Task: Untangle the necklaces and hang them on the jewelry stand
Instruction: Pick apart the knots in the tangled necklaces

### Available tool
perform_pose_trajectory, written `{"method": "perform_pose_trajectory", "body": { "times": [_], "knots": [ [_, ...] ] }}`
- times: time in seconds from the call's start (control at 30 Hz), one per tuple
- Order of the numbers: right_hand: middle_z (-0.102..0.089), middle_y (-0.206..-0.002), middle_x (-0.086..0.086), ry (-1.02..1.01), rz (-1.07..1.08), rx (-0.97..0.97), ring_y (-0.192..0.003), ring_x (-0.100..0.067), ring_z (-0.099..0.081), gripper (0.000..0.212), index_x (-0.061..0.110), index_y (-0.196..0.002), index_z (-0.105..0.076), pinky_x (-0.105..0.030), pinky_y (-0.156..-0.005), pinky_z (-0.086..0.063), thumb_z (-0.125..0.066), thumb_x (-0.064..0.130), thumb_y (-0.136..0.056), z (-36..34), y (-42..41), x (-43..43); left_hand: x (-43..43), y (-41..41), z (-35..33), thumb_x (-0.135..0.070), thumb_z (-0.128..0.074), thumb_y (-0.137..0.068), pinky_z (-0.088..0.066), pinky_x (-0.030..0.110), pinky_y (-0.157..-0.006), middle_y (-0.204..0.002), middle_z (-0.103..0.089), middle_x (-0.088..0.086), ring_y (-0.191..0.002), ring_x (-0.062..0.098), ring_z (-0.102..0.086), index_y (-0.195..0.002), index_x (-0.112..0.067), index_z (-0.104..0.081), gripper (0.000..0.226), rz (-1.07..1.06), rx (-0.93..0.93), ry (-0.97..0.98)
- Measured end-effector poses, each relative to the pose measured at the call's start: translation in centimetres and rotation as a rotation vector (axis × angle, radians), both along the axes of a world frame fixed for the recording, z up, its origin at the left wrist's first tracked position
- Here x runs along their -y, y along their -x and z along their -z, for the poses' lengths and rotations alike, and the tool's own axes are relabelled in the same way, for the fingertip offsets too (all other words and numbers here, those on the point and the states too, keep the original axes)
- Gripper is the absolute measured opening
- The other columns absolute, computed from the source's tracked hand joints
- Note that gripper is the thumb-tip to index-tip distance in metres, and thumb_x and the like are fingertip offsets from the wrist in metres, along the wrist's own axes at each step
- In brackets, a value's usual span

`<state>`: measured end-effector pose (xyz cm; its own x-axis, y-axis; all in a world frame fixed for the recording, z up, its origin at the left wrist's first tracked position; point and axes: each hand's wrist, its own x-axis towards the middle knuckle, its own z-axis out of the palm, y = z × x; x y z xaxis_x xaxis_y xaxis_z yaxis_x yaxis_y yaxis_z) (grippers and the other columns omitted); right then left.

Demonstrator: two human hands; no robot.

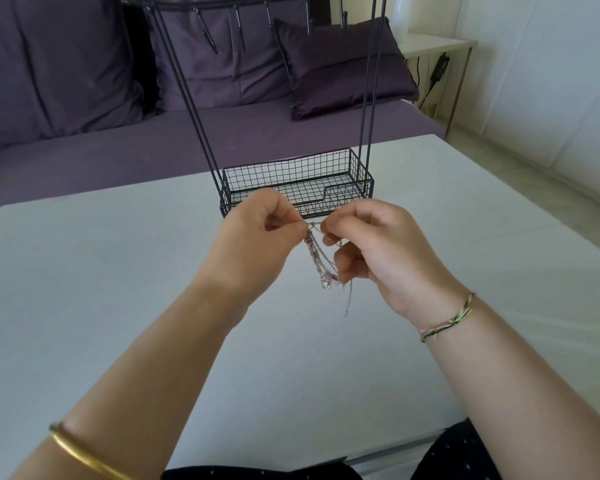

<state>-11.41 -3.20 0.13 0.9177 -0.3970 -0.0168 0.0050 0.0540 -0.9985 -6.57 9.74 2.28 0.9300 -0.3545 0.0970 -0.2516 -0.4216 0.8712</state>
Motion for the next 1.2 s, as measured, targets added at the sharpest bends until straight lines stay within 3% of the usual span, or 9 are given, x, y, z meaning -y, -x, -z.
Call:
{"method": "perform_pose_trajectory", "body": {
  "times": [0.2, 0.33, 0.47, 0.67, 0.8, 0.93, 1.0, 1.1, 1.2],
  "knots": [
    [-0.058, -0.072, -0.009, -0.081, -0.073, -0.028, -0.042, -0.020, -0.056, 0.009, -0.001, -0.079, -0.059, -0.029, -0.044, -0.049, -0.053, -0.001, -0.085, -0.14, 0.01, -0.24, 0.61, 0.36, -0.09, -0.009, -0.054, -0.088, -0.053, 0.043, -0.079, -0.092, -0.064, 0.013, -0.091, 0.031, -0.060, -0.087, -0.005, -0.053, 0.004, -0.043, 0.044, 0.027],
    [-0.058, -0.071, -0.008, 0.001, 0.018, 0.048, -0.049, -0.019, -0.059, 0.011, 0.000, -0.078, -0.060, -0.035, -0.052, -0.055, -0.052, 0.000, -0.085, 0.03, -0.18, -0.17, 0.66, 0.34, 0.07, -0.009, -0.052, -0.088, -0.049, 0.031, -0.060, -0.084, -0.063, 0.016, -0.069, 0.021, -0.057, -0.088, -0.006, -0.052, 0.003, -0.018, 0.035, -0.015],
    [-0.059, -0.063, 0.001, 0.174, 0.073, 0.089, -0.054, -0.013, -0.059, 0.012, 0.006, -0.076, -0.063, -0.032, -0.055, -0.055, -0.055, 0.003, -0.085, 0.18, -0.09, 0.06, 0.43, -0.12, 0.30, -0.008, -0.058, -0.087, -0.040, 0.011, -0.048, -0.076, -0.060, -0.002, -0.060, 0.004, -0.050, -0.090, -0.022, -0.055, 0.015, 0.045, 0.029, -0.012],
    [-0.055, -0.056, 0.011, 0.306, 0.107, 0.131, -0.047, -0.017, -0.062, 0.011, 0.002, -0.077, -0.060, -0.042, -0.051, -0.056, -0.054, 0.002, -0.086, 0.27, -0.07, -0.35, 0.51, -0.13, 0.58, -0.007, -0.057, -0.083, -0.043, 0.015, -0.053, -0.072, -0.059, -0.010, -0.064, 0.007, -0.055, -0.083, -0.022, -0.062, 0.016, 0.031, 0.215, -0.183],
    [-0.053, -0.057, 0.007, 0.376, 0.121, 0.132, -0.043, -0.013, -0.056, 0.010, 0.002, -0.079, -0.060, -0.028, -0.042, -0.048, -0.053, 0.004, -0.087, 0.34, -0.10, -0.37, 0.52, -0.06, 0.52, -0.013, -0.057, -0.084, -0.041, 0.016, -0.046, -0.069, -0.059, -0.007, -0.059, 0.009, -0.054, -0.080, -0.019, -0.058, 0.007, -0.026, 0.216, -0.189],
    [-0.052, -0.057, 0.008, 0.551, 0.155, 0.124, -0.055, -0.008, -0.047, 0.009, 0.007, -0.076, -0.061, -0.025, -0.054, -0.038, -0.057, 0.009, -0.085, 0.65, -0.49, -0.27, 0.41, -0.26, 0.59, -0.016, -0.055, -0.086, -0.037, 0.014, -0.044, -0.069, -0.058, -0.006, -0.055, 0.007, -0.048, -0.080, -0.016, -0.059, 0.007, -0.011, 0.146, -0.189],
    [-0.049, -0.053, 0.010, 0.525, 0.165, 0.098, -0.054, -0.005, -0.042, 0.012, 0.007, -0.071, -0.060, -0.025, -0.053, -0.034, -0.057, 0.010, -0.082, 0.73, -0.57, 0.01, 0.28, -0.39, 0.55, -0.017, -0.055, -0.088, -0.043, 0.013, -0.053, -0.073, -0.062, 0.000, -0.060, 0.011, -0.052, -0.081, -0.014, -0.062, 0.010, 0.016, 0.041, -0.140],
    [-0.042, -0.048, 0.010, 0.440, 0.167, 0.083, -0.050, -0.004, -0.036, 0.012, -0.001, -0.069, -0.058, -0.018, -0.048, -0.029, -0.056, 0.007, -0.078, 0.45, -0.41, 0.27, 0.21, -0.32, 0.43, -0.015, -0.054, -0.089, -0.053, 0.041, -0.089, -0.090, -0.071, 0.006, -0.090, 0.025, -0.064, -0.076, -0.016, -0.064, 0.016, 0.076, -0.123, -0.022],
    [-0.045, -0.053, 0.002, 0.216, 0.153, 0.064, -0.054, -0.009, -0.044, 0.015, -0.012, -0.075, -0.055, -0.017, -0.053, -0.040, -0.056, 0.003, -0.078, 0.24, -0.46, 0.39, 0.25, -0.09, 0.25, -0.009, -0.052, -0.090, -0.050, 0.044, -0.094, -0.082, -0.072, 0.001, -0.088, 0.019, -0.066, -0.072, -0.017, -0.063, 0.023, 0.125, -0.183, 0.044]
  ]
}}
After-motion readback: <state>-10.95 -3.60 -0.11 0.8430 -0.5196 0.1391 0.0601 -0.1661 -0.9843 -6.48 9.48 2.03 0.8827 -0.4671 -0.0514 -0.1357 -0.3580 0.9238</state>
